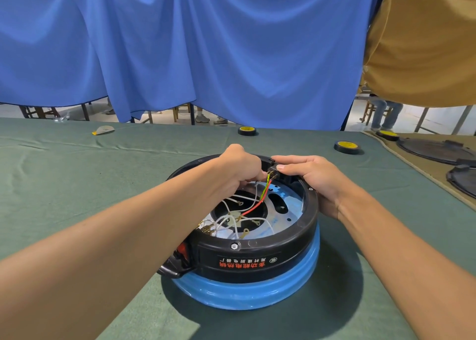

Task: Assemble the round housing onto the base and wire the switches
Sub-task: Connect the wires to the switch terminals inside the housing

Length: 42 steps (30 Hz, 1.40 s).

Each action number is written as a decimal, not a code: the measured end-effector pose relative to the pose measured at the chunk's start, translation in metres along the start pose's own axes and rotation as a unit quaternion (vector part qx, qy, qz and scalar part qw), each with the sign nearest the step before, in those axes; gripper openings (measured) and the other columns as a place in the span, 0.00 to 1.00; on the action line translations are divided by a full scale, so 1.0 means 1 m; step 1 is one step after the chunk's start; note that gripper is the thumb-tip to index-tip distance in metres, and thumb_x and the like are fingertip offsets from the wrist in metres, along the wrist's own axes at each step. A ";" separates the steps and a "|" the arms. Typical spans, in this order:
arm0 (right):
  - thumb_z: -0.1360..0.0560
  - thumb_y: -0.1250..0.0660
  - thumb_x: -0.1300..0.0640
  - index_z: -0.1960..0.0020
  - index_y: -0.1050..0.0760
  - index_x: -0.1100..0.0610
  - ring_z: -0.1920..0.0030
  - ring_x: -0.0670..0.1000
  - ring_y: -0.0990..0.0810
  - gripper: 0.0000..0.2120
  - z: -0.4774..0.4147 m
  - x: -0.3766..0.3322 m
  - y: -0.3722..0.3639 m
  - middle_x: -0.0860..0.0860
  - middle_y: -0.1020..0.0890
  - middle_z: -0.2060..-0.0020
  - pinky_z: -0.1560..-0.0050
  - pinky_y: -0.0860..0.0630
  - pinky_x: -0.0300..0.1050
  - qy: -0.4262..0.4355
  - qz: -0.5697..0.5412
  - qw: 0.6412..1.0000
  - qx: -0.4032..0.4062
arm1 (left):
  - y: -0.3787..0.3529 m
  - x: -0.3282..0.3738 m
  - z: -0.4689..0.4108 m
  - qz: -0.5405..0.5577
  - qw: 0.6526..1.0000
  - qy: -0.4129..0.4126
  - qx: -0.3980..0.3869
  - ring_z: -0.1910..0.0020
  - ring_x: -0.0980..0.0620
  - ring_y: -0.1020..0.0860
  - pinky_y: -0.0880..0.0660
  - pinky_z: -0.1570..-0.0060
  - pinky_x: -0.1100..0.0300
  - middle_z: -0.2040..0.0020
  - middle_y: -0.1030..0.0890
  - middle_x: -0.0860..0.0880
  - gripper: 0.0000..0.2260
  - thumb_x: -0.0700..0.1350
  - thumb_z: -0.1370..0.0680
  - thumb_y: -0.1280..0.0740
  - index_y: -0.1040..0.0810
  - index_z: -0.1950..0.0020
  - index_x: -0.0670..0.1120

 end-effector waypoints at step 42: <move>0.24 0.33 0.54 0.58 0.18 0.50 0.52 0.50 0.19 0.06 -0.020 -0.010 0.024 0.45 0.16 0.60 0.48 0.23 0.47 0.099 0.142 0.961 0.214 | -0.030 -0.002 0.095 -0.522 0.709 -0.435 0.188 0.48 0.47 0.24 0.34 0.43 0.51 0.50 0.20 0.51 0.21 0.63 0.22 0.43 0.24 0.44 0.48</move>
Point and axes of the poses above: each hand's wrist, its own z-axis away from the middle knuckle, its own y-axis out of the back of the hand, x = y × z, the point moved 5 cm from there along -z, towards the middle knuckle
